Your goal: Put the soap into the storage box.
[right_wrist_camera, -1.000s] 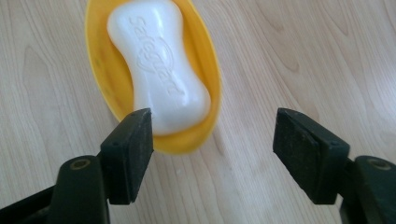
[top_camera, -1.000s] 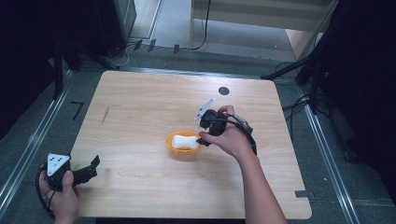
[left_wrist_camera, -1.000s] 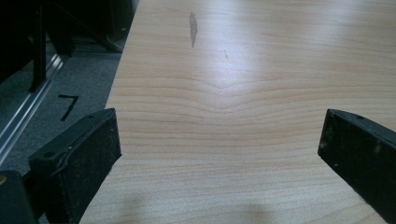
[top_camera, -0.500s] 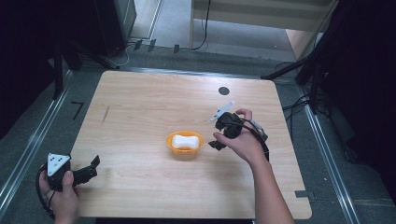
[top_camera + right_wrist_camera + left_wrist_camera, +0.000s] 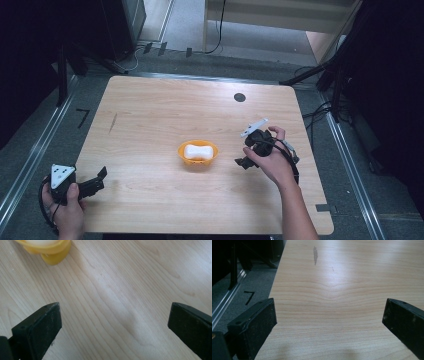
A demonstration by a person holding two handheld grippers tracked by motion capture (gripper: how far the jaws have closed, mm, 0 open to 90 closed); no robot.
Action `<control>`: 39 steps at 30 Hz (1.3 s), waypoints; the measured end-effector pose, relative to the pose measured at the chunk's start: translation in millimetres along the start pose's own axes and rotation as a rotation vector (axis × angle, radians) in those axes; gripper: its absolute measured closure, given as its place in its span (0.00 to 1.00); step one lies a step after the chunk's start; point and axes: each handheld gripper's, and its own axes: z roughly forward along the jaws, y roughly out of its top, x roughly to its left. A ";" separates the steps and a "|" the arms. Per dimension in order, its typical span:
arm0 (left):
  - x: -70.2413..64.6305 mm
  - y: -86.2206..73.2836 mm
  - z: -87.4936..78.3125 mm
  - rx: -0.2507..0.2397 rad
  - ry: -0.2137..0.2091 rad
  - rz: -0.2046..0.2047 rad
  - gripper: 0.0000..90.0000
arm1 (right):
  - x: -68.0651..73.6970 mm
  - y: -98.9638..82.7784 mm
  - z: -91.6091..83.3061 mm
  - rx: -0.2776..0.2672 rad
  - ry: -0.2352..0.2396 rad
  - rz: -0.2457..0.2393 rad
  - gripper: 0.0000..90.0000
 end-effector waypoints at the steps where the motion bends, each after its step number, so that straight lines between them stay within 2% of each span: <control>1: 0.0 0.0 0.0 0.000 0.000 0.000 0.00 | -0.5 -4.2 -0.3 0.002 -0.002 0.008 0.00; 16: -0.2 -0.1 0.0 -0.002 -0.001 0.003 0.00 | -5.9 -51.3 -4.5 -0.064 -0.049 0.078 0.00; 22: -0.3 -0.1 -0.1 -0.002 -0.002 0.004 0.00 | -7.5 -71.0 -6.4 -0.102 -0.067 0.126 0.00; 24: -0.3 -0.1 -0.1 -0.002 -0.001 0.003 0.00 | -8.1 -78.0 -7.3 -0.118 -0.086 0.134 0.00; 39: -0.9 0.0 -0.4 0.001 0.001 0.007 0.00 | -13.7 -125.1 -17.0 -0.221 -0.122 0.252 0.00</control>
